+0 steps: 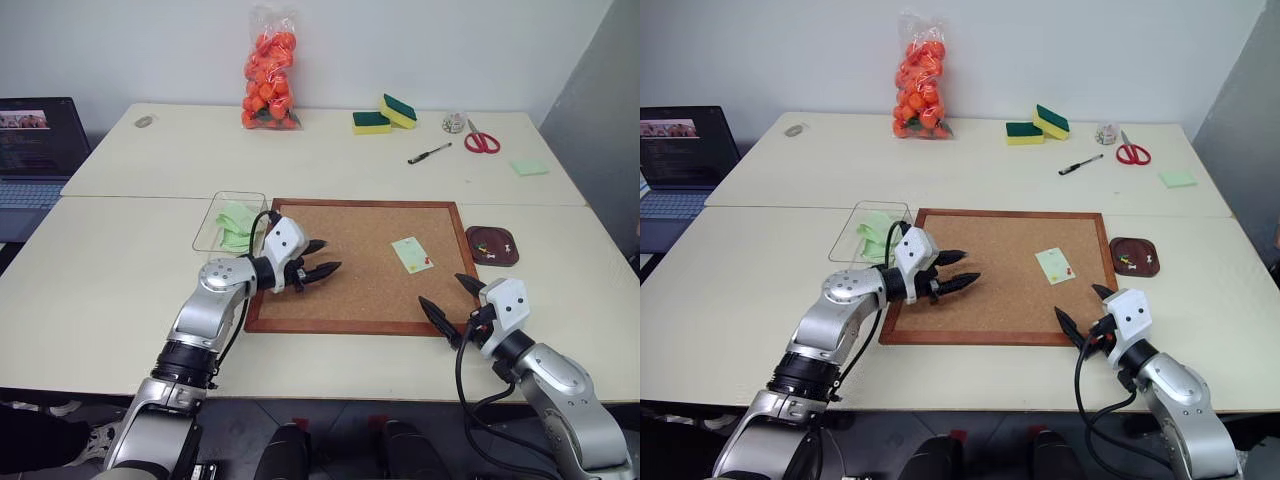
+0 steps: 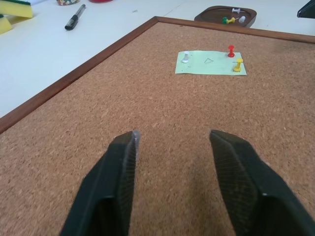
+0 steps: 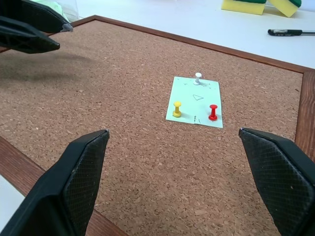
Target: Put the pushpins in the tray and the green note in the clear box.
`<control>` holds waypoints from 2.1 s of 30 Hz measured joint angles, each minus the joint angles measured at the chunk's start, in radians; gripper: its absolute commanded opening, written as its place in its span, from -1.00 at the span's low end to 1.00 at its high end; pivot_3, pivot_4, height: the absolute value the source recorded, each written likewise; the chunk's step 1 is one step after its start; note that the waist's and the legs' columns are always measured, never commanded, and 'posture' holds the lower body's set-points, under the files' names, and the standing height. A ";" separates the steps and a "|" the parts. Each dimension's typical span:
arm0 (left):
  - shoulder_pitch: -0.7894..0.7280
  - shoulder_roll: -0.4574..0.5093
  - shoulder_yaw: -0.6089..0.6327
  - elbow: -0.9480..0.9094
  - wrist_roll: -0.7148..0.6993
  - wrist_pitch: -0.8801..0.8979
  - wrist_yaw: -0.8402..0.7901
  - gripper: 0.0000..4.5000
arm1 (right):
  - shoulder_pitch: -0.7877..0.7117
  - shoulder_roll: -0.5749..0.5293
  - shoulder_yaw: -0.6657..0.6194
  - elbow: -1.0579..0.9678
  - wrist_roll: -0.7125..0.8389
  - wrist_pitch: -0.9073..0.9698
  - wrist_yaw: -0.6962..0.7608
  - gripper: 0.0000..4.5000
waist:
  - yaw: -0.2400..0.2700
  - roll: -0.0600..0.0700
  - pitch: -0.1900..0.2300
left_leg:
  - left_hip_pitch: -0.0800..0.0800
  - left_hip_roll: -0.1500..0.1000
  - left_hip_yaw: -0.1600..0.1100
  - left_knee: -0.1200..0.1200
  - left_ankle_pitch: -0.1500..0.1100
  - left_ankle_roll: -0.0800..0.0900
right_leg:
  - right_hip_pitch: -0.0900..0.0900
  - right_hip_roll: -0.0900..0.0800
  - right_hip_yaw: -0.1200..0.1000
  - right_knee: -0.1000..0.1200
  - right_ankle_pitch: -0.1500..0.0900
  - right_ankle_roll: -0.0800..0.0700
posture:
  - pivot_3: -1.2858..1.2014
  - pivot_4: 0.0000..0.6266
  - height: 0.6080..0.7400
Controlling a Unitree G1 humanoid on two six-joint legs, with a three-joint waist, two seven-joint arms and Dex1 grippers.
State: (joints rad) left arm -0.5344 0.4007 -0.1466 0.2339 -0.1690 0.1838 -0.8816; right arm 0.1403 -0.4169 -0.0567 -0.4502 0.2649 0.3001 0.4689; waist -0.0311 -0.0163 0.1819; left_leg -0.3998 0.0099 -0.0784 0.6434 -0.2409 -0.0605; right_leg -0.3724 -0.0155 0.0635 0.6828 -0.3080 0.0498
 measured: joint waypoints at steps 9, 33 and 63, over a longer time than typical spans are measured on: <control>-0.058 -0.034 -0.015 0.102 0.039 -0.018 0.006 -0.93 | 0.000 0.004 0.001 -0.001 -0.008 0.000 -0.016 1.00 | 0.000 0.000 0.000 | 0.000 0.000 0.000 0.000 0.000 0.000 | 0.000 0.000 0.000 0.000 0.000 0.000 | 0.03 -0.52 1.00; -0.074 -0.061 -0.045 0.206 0.104 -0.065 -0.005 -0.99 | -0.325 0.004 0.030 0.072 -0.005 0.199 -0.041 1.00 | -0.001 0.000 0.000 | 0.000 0.000 0.000 0.001 0.000 0.000 | 0.000 0.000 0.000 0.001 0.000 0.000 | 0.03 -0.52 1.00; -0.054 -0.058 -0.045 0.162 0.109 -0.047 -0.015 -1.00 | -0.679 0.118 0.088 0.654 -0.109 0.206 -0.098 -0.21 | -0.003 0.000 0.000 | 0.000 0.000 0.000 0.001 0.000 0.000 | -0.002 0.000 0.000 0.003 0.000 0.000 | 0.03 -0.52 1.00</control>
State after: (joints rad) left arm -0.5888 0.3423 -0.1919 0.3959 -0.0599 0.1368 -0.8971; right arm -0.5386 -0.2991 0.0308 0.2038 0.1555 0.5060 0.3704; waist -0.0344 -0.0158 0.1816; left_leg -0.3997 0.0095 -0.0781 0.6439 -0.2408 -0.0605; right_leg -0.3739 -0.0159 0.0636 0.6861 -0.3078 0.0496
